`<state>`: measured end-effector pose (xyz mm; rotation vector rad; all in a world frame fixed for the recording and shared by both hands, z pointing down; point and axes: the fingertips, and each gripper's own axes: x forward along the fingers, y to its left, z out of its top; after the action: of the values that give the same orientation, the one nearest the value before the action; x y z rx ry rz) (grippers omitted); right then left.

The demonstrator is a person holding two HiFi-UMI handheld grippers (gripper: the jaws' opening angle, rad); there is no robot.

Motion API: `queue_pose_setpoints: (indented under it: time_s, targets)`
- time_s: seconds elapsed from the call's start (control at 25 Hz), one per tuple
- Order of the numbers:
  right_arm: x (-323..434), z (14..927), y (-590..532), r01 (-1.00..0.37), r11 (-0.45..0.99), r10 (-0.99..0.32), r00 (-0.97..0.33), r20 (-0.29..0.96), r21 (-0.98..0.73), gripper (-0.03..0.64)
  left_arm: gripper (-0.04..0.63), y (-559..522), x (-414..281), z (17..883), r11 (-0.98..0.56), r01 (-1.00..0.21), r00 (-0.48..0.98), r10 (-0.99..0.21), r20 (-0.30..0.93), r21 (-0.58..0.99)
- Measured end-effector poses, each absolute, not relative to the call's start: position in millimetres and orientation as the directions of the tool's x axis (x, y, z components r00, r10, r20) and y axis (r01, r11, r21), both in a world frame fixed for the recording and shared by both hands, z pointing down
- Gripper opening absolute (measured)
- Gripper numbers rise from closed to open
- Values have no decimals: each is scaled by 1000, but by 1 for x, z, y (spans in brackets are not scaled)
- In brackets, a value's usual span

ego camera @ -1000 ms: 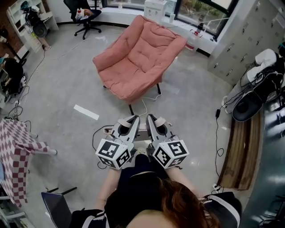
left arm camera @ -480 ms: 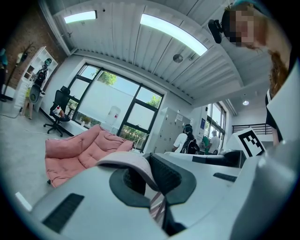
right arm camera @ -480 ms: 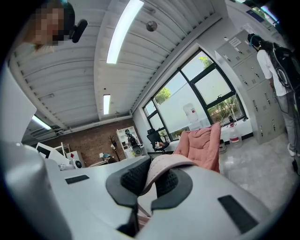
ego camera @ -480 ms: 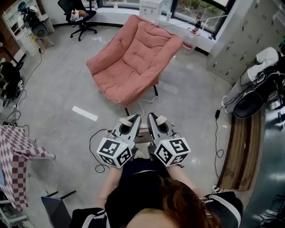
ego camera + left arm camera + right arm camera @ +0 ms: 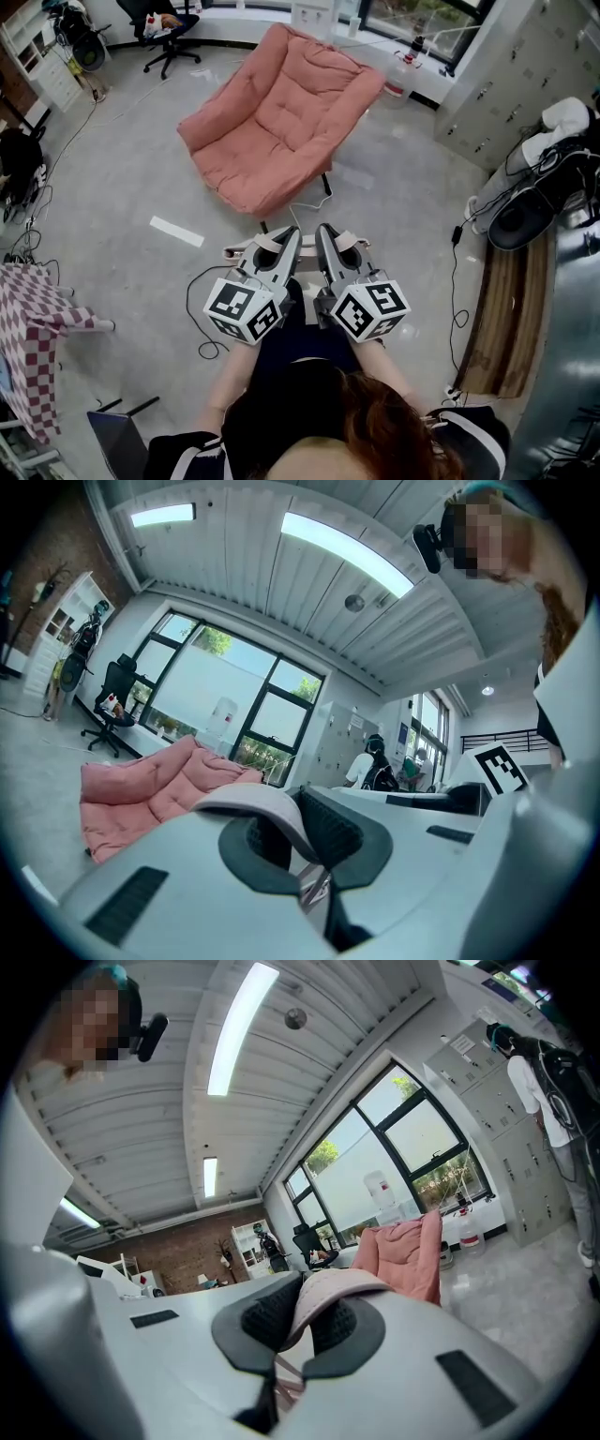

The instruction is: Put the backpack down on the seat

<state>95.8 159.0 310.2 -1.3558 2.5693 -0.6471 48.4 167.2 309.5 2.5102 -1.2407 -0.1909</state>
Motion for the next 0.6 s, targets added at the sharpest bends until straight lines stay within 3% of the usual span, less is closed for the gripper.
queue_pose_setpoints:
  time_s: [0.6]
  targets:
    - [89, 333, 119, -748, 487, -796, -593, 124, -451, 32, 20, 127, 45, 328, -560, -740, 617, -786, 45, 372]
